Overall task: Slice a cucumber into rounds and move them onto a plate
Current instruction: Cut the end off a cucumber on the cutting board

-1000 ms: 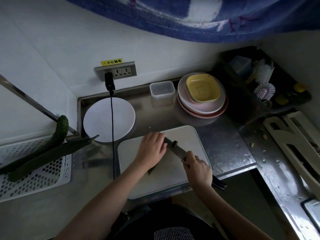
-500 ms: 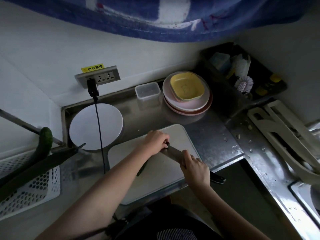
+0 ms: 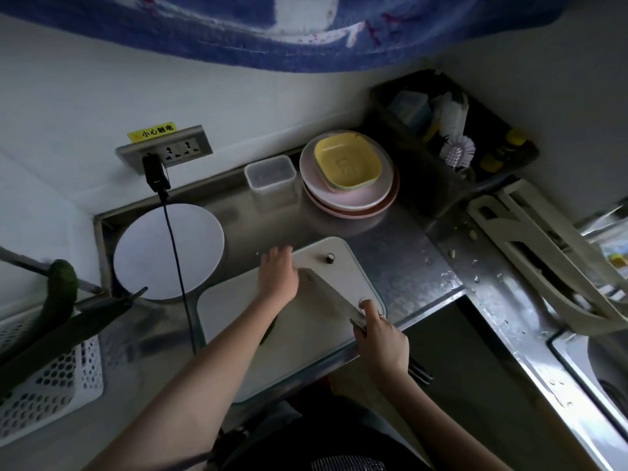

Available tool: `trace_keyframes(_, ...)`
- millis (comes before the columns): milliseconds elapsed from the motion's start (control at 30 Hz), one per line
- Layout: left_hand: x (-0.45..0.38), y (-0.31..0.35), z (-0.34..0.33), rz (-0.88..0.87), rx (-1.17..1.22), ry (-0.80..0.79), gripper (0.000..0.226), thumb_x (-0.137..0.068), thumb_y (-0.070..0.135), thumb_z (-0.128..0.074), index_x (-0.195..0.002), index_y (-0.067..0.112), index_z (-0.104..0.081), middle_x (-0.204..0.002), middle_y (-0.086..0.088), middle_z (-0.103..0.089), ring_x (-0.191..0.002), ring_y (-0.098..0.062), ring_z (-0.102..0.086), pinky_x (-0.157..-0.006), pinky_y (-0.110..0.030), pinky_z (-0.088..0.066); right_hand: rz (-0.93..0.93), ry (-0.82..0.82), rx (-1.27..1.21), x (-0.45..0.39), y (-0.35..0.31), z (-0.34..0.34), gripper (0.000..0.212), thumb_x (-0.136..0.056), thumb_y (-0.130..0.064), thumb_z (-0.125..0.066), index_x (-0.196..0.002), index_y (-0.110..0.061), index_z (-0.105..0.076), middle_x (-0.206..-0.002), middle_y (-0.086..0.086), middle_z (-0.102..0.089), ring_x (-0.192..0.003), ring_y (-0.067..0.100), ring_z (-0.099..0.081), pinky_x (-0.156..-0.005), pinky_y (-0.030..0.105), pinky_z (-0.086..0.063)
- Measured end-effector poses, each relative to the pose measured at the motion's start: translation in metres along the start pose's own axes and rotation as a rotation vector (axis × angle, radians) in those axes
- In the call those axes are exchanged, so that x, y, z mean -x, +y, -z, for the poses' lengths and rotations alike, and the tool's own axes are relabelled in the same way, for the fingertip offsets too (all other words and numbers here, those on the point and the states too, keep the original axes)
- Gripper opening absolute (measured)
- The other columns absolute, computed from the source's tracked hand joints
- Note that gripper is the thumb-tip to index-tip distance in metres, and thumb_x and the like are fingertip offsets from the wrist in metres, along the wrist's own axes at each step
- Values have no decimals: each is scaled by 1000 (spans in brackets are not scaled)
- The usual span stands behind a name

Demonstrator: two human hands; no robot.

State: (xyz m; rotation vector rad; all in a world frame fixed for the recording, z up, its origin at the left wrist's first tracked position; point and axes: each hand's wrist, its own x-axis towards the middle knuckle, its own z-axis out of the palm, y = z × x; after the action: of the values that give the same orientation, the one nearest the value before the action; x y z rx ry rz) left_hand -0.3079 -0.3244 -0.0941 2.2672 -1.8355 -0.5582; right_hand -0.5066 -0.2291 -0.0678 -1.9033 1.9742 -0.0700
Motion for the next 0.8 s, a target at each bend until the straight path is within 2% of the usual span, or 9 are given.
trace_keyframes(67, 14, -26, 2, 89, 40, -29, 36, -95, 31, -49, -125, 11, -48, -128, -12, -49, -117, -31, -44, -96, -40, -40, 6, 11, -60, 1, -8, -3, 24, -97, -31, -47, -120, -27, -40, -99, -1, -69, -80, 23, -67, -65, 37, -55)
trace_keyframes(133, 26, -47, 1, 138, 135, -184, 52, -89, 45, -56, -128, 12, -45, -127, -10, -52, -115, -30, -48, -92, -42, -45, 12, 13, -116, 0, -17, -6, 23, -98, -33, -46, -120, -28, -43, -98, 0, -69, -78, 22, -67, -65, 39, -56)
trace_keyframes(233, 33, -54, 3, 139, 261, -322, 53, -83, 39, -67, -123, 11, -46, -124, -9, -53, -111, -28, -52, -90, -42, -47, 41, -19, -129, -4, -29, -10, 27, -98, -35, -44, -124, -29, -43, -101, 2, -69, -82, 23, -67, -67, 39, -56)
trace_keyframes(300, 34, -51, 4, 157, 298, -304, 44, -83, 31, -68, -115, 9, -48, -119, -10, -55, -109, -29, -54, -89, -42, -46, 53, -38, -123, -5, -33, -11, 29, -98, -36, -44, -125, -28, -43, -103, 3, -69, -87, 25, -67, -69, 37, -55)
trace_keyframes(367, 34, -47, 6, 221, 387, -243, 53, -85, 24, -66, -128, 8, -41, -129, -11, -51, -116, -31, -51, -93, -42, -44, 65, -45, -132, -5, -35, -14, 28, -98, -36, -43, -125, -28, -43, -102, 4, -69, -87, 26, -67, -70, 37, -55)
trace_keyframes(500, 40, -47, 16, 604, 980, -42, 70, -88, 7, -60, -144, 23, -22, -136, -7, -40, -109, -34, -54, -71, -43, -57, 98, -41, -162, -4, -42, -18, 23, -99, -33, -42, -122, -29, -44, -96, 4, -70, -80, 25, -66, -69, 40, -55)
trace_keyframes(567, 50, -52, 17, 740, 1164, 40, 68, -89, 4, -59, -144, 24, -24, -131, -6, -40, -109, -33, -53, -73, -41, -57, 98, -33, -171, -6, -45, -19, 23, -99, -32, -42, -121, -28, -45, -94, 5, -70, -77, 25, -66, -65, 37, -54)
trace_keyframes(667, 67, -60, 11, 658, 813, 117, 42, -91, 18, -60, -127, 9, -40, -121, -14, -56, -100, -32, -59, -77, -34, -50, 95, -47, -180, -8, -48, -21, 24, -99, -34, -42, -121, -25, -46, -93, 6, -70, -77, 26, -66, -62, 33, -50)
trace_keyframes(800, 78, -68, 12, 254, 152, 170, 40, -89, 26, -61, -123, 10, -47, -89, -14, -64, -78, -32, -61, -59, -37, -48, 126, -101, -150, -9, -51, -24, 22, -100, -30, -41, -118, -22, -50, -94, 10, -69, -80, 31, -64, -62, 33, -46)
